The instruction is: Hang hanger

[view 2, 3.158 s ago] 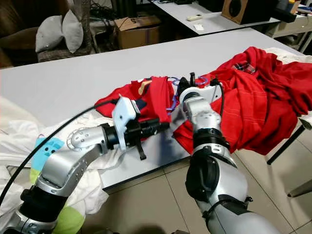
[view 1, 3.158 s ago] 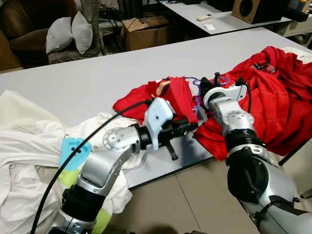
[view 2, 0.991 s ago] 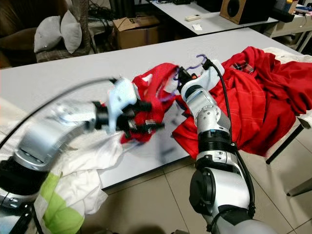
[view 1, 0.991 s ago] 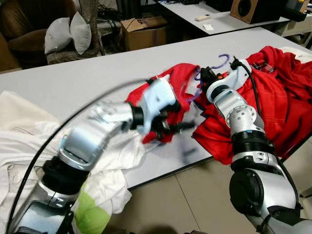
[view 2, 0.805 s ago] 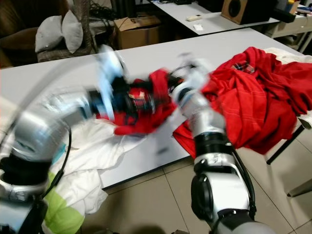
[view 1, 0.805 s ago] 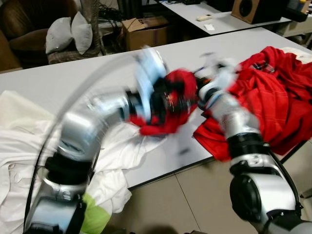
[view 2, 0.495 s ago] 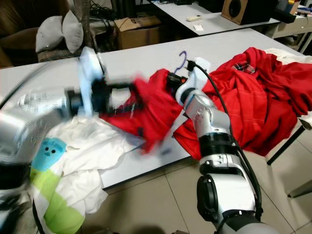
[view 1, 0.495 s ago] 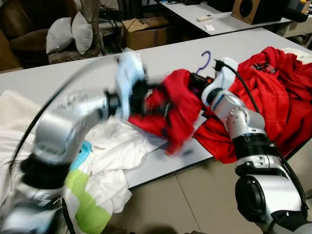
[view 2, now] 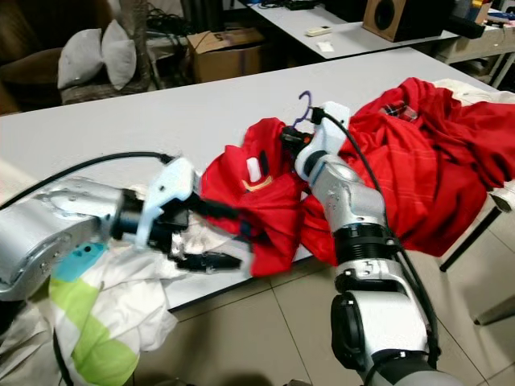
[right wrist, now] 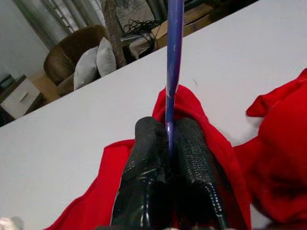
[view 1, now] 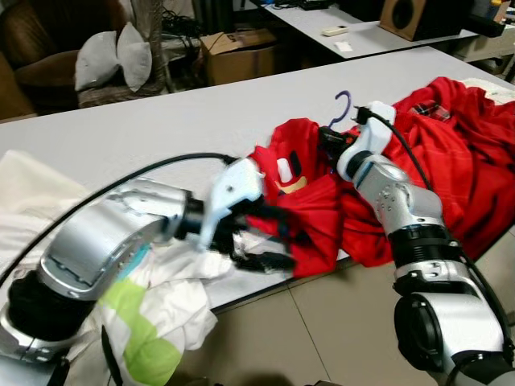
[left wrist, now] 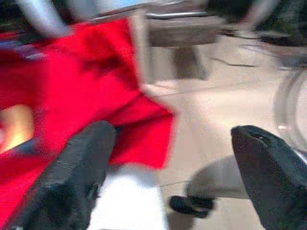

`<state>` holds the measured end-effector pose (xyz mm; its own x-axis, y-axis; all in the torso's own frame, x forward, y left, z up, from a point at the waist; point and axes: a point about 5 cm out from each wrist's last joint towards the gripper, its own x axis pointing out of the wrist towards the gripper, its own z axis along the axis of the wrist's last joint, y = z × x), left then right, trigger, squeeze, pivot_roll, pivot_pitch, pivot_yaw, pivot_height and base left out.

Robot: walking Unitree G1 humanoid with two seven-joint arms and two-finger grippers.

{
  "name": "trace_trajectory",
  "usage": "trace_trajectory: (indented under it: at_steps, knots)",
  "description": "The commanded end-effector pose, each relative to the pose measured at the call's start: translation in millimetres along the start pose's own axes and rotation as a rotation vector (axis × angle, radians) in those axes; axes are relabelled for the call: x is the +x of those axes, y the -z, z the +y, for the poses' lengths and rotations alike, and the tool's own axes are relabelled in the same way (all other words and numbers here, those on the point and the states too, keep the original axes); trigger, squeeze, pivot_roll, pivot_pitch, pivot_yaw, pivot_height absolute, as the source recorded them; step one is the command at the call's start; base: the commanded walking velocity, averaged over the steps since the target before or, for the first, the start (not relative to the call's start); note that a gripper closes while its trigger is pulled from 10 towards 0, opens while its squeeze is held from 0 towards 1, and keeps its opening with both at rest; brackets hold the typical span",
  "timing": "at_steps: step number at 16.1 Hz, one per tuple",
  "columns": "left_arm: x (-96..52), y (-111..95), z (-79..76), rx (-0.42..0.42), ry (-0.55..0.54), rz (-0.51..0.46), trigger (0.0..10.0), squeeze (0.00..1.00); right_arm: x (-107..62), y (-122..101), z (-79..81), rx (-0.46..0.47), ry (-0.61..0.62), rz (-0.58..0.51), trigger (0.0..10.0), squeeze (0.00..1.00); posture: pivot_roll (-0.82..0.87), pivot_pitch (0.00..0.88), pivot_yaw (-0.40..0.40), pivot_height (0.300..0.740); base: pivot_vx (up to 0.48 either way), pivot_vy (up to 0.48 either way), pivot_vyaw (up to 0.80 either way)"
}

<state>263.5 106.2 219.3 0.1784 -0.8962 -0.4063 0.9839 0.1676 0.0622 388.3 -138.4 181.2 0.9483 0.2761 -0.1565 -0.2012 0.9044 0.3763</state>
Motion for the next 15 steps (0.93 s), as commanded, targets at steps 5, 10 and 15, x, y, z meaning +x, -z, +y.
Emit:
trace_trajectory:
  at_steps: [5,10,15]
  knots:
    - [-51.3,-21.8,68.2,0.004,-0.603,-0.232,10.0,1.00,-18.7,-30.7,7.0,-0.288,-0.237,-0.034,10.0,0.00,-0.07,0.000,0.035,0.740,0.000,0.000,0.00]
    - [-51.3,19.7,64.1,-0.200,-0.824,-0.306,10.0,0.00,-96.3,-69.3,22.2,-0.409,-0.552,-0.091,10.0,0.00,-0.08,0.000,0.040,0.740,0.000,0.000,0.00]
    - [-19.2,70.7,10.9,-0.271,-0.832,-0.228,10.0,0.00,-164.7,-29.6,8.5,-0.416,-0.601,0.076,10.0,0.00,-0.09,0.000,0.035,0.740,0.000,0.000,0.00]
